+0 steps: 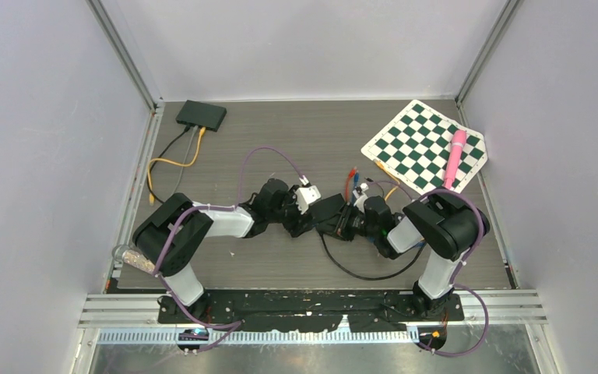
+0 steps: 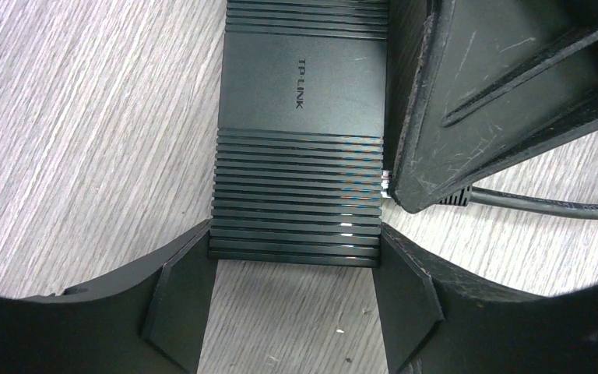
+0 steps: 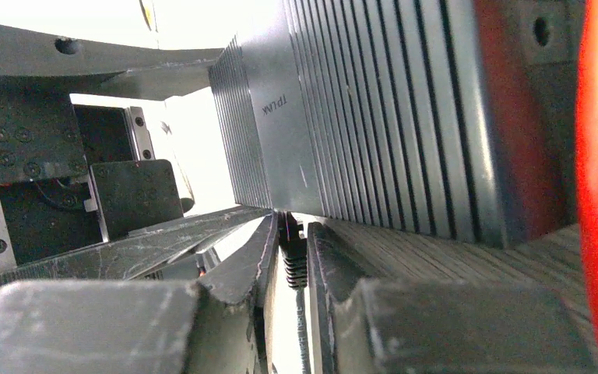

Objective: Pull the plug from the switch port
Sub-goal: Pull the connector from the switch port, then place the connector at the center of the board, then move the switch port to the center of the board.

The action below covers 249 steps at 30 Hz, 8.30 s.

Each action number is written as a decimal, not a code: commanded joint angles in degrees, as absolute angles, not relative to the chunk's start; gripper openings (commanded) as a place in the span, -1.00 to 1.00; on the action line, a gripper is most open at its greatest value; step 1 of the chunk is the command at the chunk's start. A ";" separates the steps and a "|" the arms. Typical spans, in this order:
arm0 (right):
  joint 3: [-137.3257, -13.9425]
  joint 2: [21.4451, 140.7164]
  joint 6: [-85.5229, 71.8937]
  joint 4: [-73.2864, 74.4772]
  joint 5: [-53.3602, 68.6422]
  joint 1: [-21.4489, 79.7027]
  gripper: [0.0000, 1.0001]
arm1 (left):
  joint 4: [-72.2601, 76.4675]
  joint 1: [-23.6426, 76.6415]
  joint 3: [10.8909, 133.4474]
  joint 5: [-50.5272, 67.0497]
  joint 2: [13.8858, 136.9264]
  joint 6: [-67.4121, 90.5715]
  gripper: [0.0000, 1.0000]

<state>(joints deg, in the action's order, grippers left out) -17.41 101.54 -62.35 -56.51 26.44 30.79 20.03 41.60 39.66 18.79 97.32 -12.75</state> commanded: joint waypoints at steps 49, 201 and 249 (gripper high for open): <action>-52.15 69.33 -31.21 5.03 14.48 9.78 -0.90 | 39.54 42.54 18.41 -14.47 65.08 9.51 0.99; -61.31 89.97 -17.58 26.25 31.03 16.79 0.27 | -40.00 -16.21 95.81 -9.85 114.72 36.21 0.72; -61.10 93.63 -19.52 25.04 33.41 16.75 0.26 | -22.02 -1.21 64.55 19.18 98.28 35.94 -0.49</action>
<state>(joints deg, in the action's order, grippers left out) -59.57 93.08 -19.00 25.96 32.38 17.02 -24.32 -3.90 64.84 15.38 102.39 35.62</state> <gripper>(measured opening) 0.634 0.247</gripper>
